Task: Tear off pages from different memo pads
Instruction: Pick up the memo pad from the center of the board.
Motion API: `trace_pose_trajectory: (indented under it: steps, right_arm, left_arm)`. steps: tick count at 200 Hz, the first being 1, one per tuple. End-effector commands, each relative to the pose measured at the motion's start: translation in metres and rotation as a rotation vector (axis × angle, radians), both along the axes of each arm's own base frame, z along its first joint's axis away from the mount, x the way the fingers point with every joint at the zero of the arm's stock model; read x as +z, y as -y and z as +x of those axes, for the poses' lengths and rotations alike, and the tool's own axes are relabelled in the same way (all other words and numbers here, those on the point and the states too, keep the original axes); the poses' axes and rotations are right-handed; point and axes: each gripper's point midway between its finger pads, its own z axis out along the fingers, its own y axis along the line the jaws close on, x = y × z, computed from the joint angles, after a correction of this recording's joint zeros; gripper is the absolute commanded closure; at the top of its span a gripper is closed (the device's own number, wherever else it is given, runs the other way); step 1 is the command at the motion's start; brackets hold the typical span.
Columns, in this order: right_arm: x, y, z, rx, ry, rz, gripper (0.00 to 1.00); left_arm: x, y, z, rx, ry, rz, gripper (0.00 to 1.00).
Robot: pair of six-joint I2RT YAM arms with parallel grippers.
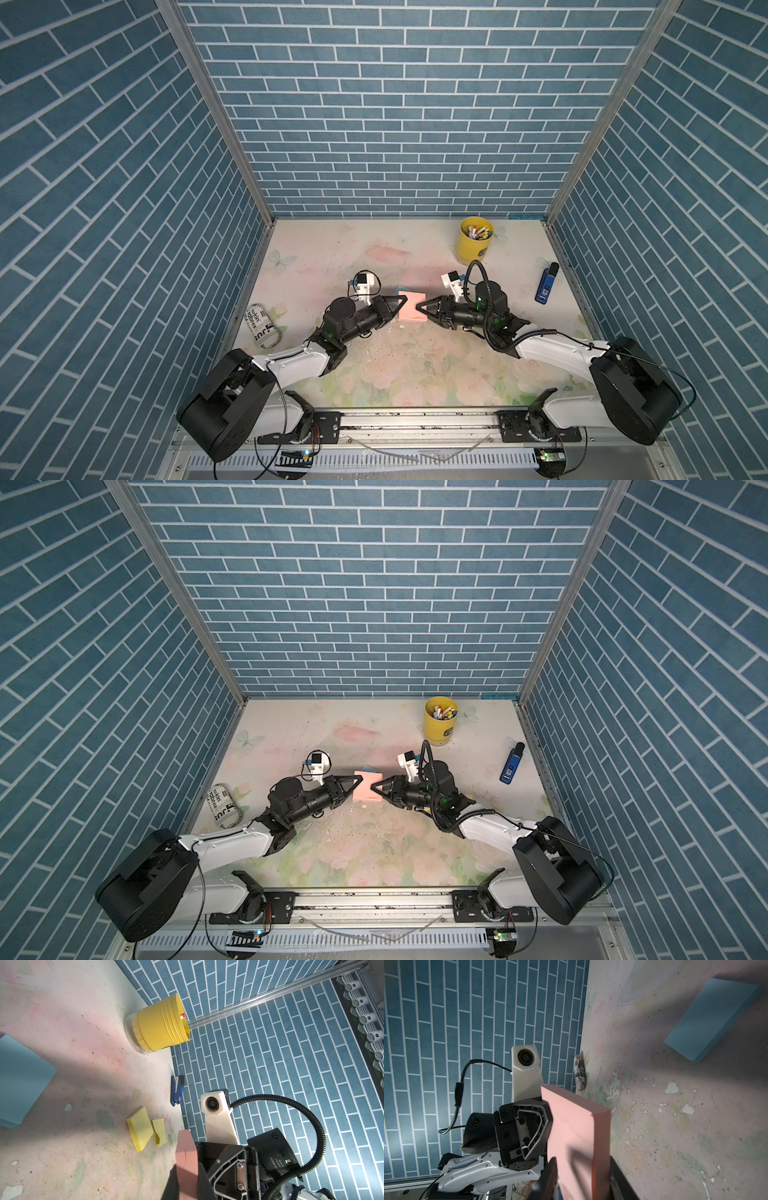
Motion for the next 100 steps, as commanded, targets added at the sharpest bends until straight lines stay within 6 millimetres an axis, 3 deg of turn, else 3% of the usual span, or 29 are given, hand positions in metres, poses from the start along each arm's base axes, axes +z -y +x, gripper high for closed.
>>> trace_pose_trajectory:
  steps: [1, 23, 52, 100]
  right_arm:
    - [0.01, 0.0, 0.003, -0.023, 0.013, 0.039, 0.72]
    - [0.009, 0.001, 0.004, -0.032, 0.008, 0.031, 0.82]
    - [0.007, 0.0, 0.003, -0.023, 0.014, 0.028, 0.9]
    - [0.003, 0.001, -0.005, 0.019, 0.023, 0.0, 0.93]
  left_arm:
    - [0.006, 0.0, -0.001, 0.002, 0.037, -0.021, 0.86]
    - [0.003, 0.001, -0.001, -0.002, 0.028, -0.021, 0.81]
    - [-0.002, 0.001, 0.001, 0.003, 0.013, 0.004, 0.6]
    - [-0.011, -0.004, 0.002, -0.01, -0.014, 0.071, 0.65]
